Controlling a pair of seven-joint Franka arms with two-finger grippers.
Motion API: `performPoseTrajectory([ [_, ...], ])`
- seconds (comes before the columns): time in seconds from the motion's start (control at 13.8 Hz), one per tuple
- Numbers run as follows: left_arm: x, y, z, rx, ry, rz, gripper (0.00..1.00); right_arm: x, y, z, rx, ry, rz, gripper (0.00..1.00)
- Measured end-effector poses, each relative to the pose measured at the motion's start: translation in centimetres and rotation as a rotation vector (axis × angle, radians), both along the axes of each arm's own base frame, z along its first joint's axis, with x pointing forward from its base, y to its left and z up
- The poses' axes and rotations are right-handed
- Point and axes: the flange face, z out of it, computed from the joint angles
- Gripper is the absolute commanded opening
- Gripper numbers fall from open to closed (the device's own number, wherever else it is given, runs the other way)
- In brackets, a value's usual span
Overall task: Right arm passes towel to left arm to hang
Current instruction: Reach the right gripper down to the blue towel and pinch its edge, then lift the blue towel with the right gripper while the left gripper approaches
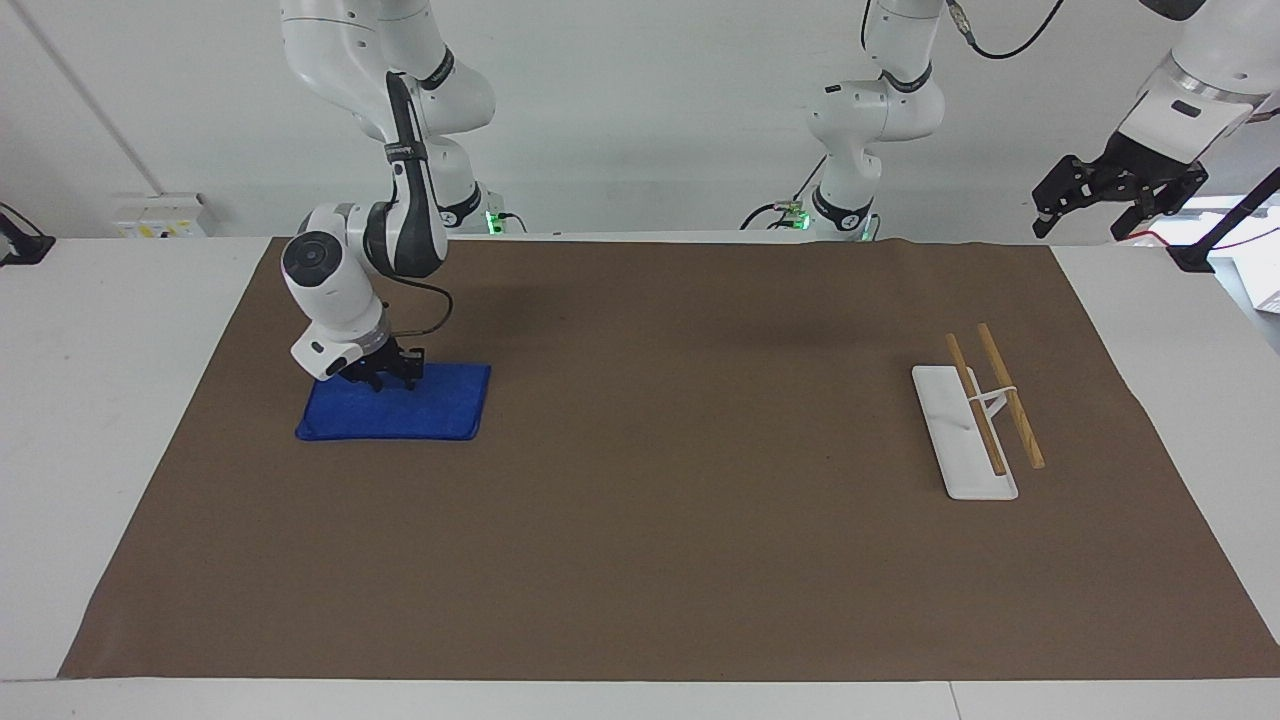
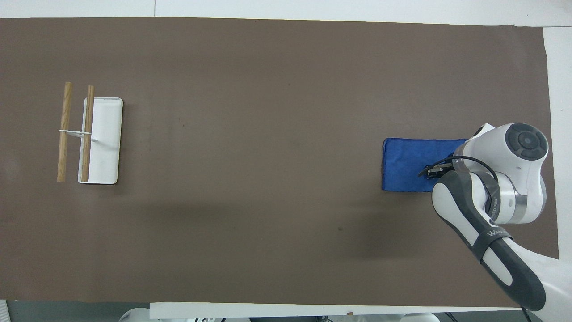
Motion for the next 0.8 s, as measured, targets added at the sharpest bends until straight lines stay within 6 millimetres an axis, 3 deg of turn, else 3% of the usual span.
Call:
performPoseTrajectory([
  [0.07, 0.0, 0.3, -0.1, 0.0, 0.002, 0.006, 1.0, 0.0, 0.0, 0.0, 0.0, 0.001, 0.0, 0.14],
  [0.22, -0.1, 0.8, -0.1, 0.0, 0.003, 0.016, 1.0, 0.0, 0.1, 0.1, 0.001, -0.002, 0.002, 0.0],
  [0.58, -0.1, 1.2, -0.1, 0.001, 0.003, 0.044, 1.0, 0.7, 0.1, 1.2, 0.001, 0.008, 0.013, 0.0],
  [0.8, -0.1, 1.2, -0.2, 0.012, -0.002, 0.231, 1.0, 3.3, 0.5, 6.3, 0.038, 0.054, -0.014, 0.0],
])
